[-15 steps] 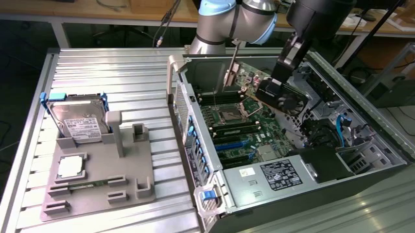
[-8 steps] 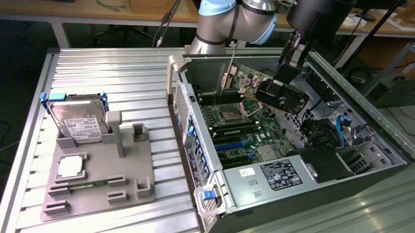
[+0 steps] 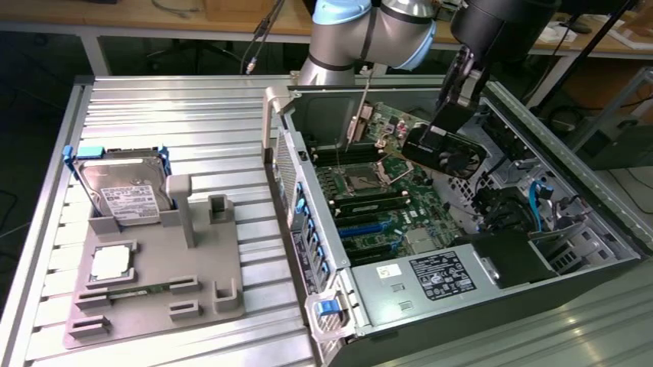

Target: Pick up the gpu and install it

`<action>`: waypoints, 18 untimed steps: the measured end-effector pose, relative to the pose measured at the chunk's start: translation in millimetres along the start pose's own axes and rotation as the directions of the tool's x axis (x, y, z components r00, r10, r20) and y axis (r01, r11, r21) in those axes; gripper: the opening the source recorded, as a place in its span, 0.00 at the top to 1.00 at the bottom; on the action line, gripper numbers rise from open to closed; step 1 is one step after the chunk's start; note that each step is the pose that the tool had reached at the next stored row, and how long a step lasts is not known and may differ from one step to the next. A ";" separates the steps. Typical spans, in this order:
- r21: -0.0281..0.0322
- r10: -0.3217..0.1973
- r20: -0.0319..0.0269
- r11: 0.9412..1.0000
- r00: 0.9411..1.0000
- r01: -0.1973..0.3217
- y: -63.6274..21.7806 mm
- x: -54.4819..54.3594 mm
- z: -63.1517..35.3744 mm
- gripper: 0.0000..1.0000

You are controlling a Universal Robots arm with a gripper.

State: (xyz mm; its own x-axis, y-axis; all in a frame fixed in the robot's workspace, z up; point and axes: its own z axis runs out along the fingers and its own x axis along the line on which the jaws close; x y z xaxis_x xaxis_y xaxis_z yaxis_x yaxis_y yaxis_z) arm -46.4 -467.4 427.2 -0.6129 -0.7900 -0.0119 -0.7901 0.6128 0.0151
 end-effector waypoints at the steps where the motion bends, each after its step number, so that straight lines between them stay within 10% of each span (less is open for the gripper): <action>1: 0.000 -0.005 0.000 1.000 1.000 0.005 0.0 0.0 0.0 0.73; 18: -0.001 -0.077 -0.001 0.997 0.997 0.077 0.0 0.0 0.0 0.73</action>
State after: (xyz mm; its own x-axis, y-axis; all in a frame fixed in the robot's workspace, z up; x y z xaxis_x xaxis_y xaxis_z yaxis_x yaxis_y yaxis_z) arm -46.4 -467.4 427.2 -0.5505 -0.8348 -0.0119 -0.8348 0.5503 0.0151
